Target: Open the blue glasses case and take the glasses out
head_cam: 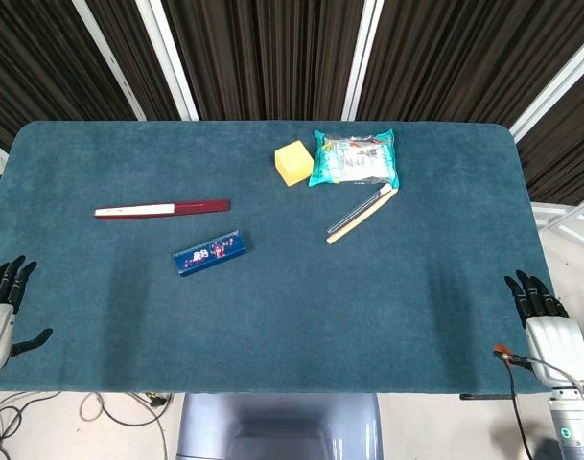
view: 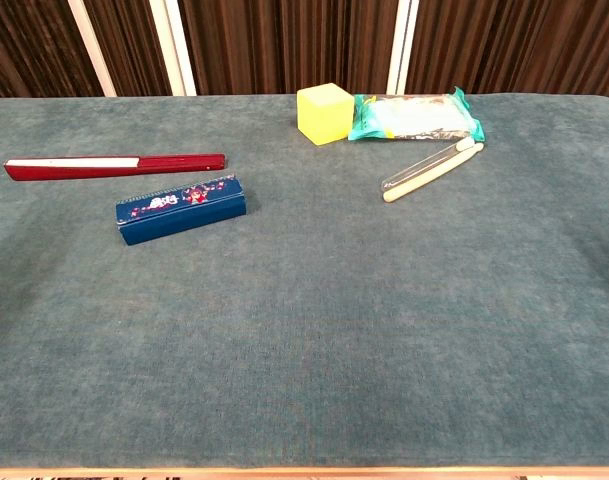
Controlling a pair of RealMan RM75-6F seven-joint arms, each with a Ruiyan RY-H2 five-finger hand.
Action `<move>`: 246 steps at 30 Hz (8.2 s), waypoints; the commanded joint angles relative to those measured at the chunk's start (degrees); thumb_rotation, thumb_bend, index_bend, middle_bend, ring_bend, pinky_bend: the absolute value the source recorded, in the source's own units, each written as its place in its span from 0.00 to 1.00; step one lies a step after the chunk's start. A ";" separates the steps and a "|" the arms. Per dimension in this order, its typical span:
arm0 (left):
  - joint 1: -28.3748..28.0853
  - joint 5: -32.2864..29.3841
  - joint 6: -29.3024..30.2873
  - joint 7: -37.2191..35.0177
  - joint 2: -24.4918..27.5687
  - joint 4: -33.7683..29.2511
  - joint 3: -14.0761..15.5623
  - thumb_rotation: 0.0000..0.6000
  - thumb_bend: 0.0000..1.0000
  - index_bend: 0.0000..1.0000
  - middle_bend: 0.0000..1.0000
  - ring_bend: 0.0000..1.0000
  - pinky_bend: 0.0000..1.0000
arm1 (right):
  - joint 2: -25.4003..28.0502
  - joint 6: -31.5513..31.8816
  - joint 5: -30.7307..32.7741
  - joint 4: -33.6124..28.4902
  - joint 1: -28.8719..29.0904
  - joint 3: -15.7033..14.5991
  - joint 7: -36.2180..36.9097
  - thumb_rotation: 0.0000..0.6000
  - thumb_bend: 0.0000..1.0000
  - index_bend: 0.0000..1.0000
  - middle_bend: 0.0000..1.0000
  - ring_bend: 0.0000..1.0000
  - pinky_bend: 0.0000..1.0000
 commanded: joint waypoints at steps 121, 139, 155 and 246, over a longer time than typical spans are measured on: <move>-29.08 -19.04 -24.57 32.39 -11.00 -3.29 2.92 1.00 0.27 0.00 0.04 0.00 0.08 | 1.23 -0.65 2.10 -1.87 -0.65 0.47 3.30 1.00 0.20 0.00 0.00 0.00 0.23; -36.12 -33.83 -29.41 31.57 -16.44 4.01 -5.92 1.00 0.26 0.01 0.18 0.02 0.12 | 1.22 -2.13 3.96 -2.03 -0.26 0.96 3.55 1.00 0.20 0.00 0.00 0.00 0.23; -40.65 -39.18 -32.80 33.22 -20.82 11.09 -5.72 1.00 0.30 0.02 0.22 0.02 0.13 | 1.61 -2.20 4.60 -2.18 -0.47 1.06 3.95 1.00 0.20 0.00 0.00 0.00 0.23; -45.11 -43.53 -35.51 27.13 -26.78 21.95 -4.97 1.00 0.54 0.08 0.32 0.07 0.15 | 1.52 -1.70 5.79 -2.29 -0.92 1.73 3.82 1.00 0.20 0.00 0.00 0.00 0.23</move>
